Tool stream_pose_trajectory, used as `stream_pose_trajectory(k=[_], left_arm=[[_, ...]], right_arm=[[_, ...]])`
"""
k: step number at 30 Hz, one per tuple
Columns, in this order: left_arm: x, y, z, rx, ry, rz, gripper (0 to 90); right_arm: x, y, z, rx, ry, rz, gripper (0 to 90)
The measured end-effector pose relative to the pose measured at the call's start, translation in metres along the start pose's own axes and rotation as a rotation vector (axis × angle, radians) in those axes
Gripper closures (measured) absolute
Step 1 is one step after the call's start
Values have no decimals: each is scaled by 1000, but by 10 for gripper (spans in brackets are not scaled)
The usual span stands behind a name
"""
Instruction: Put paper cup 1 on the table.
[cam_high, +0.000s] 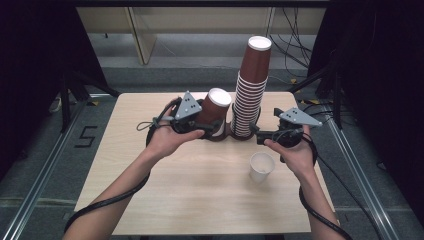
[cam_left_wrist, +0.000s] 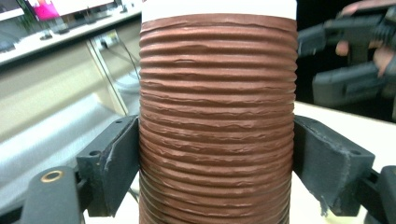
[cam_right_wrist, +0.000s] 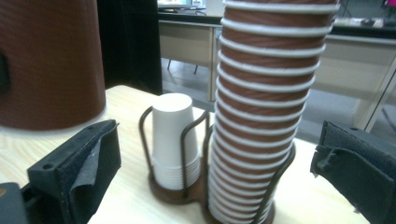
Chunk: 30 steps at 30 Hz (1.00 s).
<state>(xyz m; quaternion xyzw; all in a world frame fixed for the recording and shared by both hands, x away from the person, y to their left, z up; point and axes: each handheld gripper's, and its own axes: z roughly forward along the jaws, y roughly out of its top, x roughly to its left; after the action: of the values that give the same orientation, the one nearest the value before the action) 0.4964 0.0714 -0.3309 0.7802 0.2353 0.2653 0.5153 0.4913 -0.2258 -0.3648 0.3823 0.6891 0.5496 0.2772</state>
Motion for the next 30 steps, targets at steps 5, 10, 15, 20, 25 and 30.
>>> stream_pose_trajectory(k=[5, 10, 15, 20, 25, 30], left_arm=[[-9, -22, 4, 72, 2, -10, 185], [-15, -43, 9, 119, 1, -26, 185], [-14, -61, 8, 159, 11, -31, 185], [-17, -73, 8, 204, 19, -35, 185], [-18, -80, 9, 241, 21, -40, 185], [-22, -81, 11, 258, 15, -24, 184]], right_arm=[[11, -6, 1, -4, 14, 6, 21], [26, -13, 9, 12, 54, -7, 24], [39, -16, 15, 6, 74, 1, 25], [53, -18, 23, 24, 96, 18, 31], [67, -24, 33, 19, 129, 50, 42], [79, -28, 43, 28, 155, 109, 50]])
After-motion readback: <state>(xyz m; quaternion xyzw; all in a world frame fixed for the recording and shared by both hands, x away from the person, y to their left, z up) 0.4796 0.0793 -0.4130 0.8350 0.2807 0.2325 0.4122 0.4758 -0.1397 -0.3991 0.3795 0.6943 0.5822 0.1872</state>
